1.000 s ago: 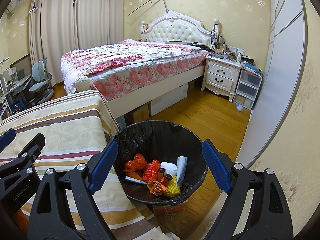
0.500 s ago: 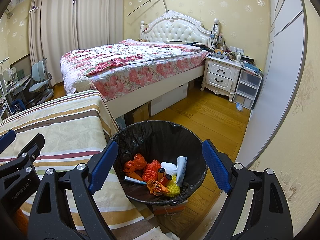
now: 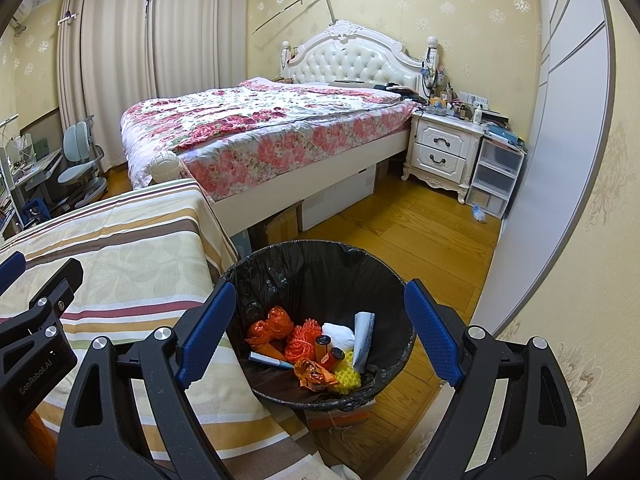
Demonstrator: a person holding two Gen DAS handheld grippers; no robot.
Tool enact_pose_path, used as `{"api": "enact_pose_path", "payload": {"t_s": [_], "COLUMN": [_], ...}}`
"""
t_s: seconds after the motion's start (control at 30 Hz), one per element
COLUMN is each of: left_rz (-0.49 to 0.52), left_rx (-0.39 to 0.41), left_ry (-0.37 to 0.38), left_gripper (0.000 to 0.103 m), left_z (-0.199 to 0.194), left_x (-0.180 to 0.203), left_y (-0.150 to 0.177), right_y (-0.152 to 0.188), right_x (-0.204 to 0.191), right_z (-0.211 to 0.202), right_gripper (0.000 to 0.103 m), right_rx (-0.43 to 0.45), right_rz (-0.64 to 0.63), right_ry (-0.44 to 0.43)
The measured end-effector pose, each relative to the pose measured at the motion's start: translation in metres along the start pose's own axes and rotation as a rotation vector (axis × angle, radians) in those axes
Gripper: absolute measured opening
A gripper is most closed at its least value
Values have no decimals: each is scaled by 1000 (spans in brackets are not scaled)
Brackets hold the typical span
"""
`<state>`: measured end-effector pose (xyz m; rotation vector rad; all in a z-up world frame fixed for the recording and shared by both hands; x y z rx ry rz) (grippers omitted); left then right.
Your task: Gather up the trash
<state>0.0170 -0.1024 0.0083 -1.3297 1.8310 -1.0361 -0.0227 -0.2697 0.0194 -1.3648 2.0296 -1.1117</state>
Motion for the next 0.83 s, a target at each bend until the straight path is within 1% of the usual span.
{"api": "enact_pose_path", "payload": {"t_s": [0.2, 0.37, 0.53, 0.6, 0.7, 0.77, 0.83], "left_rz": [-6, -8, -9, -7, -6, 1, -8], "left_rx": [13, -6, -7, -7, -8, -20, -39], "left_ry": [11, 42, 43, 34, 0, -31, -68], "left_gripper": [85, 85, 85, 85, 85, 85, 85], "left_z": [-3, 1, 2, 4, 7, 12, 17], "left_x": [4, 6, 4, 1, -9, -20, -39], "left_y": [-1, -1, -2, -2, -1, 0, 4], "right_y": [1, 0, 1, 2, 2, 0, -2], "right_x": [0, 0, -2, -4, -14, -28, -46], "right_z": [1, 0, 2, 2, 4, 7, 11], "right_gripper": [84, 84, 84, 84, 84, 85, 85], "right_rx": [0, 1, 0, -1, -5, -16, -30], "right_rz": [1, 0, 0, 0, -8, -22, -34], "right_ry": [0, 0, -4, -10, -40, -84, -135]}}
Point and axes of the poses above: each gripper's, at about its wrist camera, not at the fingertips, and z roughly the way its jaws point, x to its right, y to its underside, the point moved 2 cm from there along z, roughly the way its jaws point, and after that the axes turned 4 degrees about -z, right-handed, at the moved point
